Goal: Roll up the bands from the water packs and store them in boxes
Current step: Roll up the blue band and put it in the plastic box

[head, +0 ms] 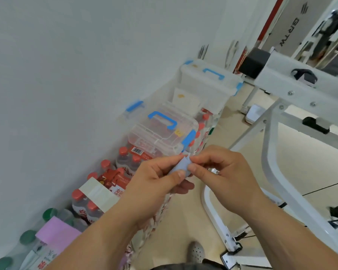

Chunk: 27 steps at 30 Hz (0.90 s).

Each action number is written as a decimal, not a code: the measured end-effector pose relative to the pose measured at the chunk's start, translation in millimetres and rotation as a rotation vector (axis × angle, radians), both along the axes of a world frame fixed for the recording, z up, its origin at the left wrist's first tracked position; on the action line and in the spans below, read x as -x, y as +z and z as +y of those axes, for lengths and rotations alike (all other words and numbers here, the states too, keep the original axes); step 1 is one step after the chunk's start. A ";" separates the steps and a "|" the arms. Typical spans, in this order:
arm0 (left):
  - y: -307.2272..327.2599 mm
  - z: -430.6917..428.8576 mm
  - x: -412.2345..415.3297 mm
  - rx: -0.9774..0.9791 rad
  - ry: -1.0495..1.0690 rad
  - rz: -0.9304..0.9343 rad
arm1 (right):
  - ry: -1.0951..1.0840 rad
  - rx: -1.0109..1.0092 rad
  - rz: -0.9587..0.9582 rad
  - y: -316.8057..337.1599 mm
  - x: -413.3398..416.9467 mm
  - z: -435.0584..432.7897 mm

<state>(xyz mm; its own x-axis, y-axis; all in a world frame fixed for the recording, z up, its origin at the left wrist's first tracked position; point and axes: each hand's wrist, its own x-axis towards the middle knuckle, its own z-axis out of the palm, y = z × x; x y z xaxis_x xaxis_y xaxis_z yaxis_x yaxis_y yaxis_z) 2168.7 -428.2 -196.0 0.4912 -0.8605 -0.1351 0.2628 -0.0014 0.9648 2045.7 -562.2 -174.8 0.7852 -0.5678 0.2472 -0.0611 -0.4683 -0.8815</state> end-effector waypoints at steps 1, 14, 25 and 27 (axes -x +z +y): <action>1.8 -10.2 0.5 -0.003 -0.006 -0.013 | -0.008 -0.017 -0.015 -0.6 1.6 -10.2; 9.0 -180.5 4.0 -0.135 0.048 -0.148 | 0.136 -0.186 -0.159 -21.4 4.3 -194.3; 27.2 -298.3 -3.7 -0.283 0.036 -0.251 | 0.262 -0.115 -0.121 -20.7 -6.8 -327.6; 30.5 -312.5 -13.7 -0.321 0.009 -0.291 | 0.252 -0.142 -0.127 -24.2 -13.8 -340.0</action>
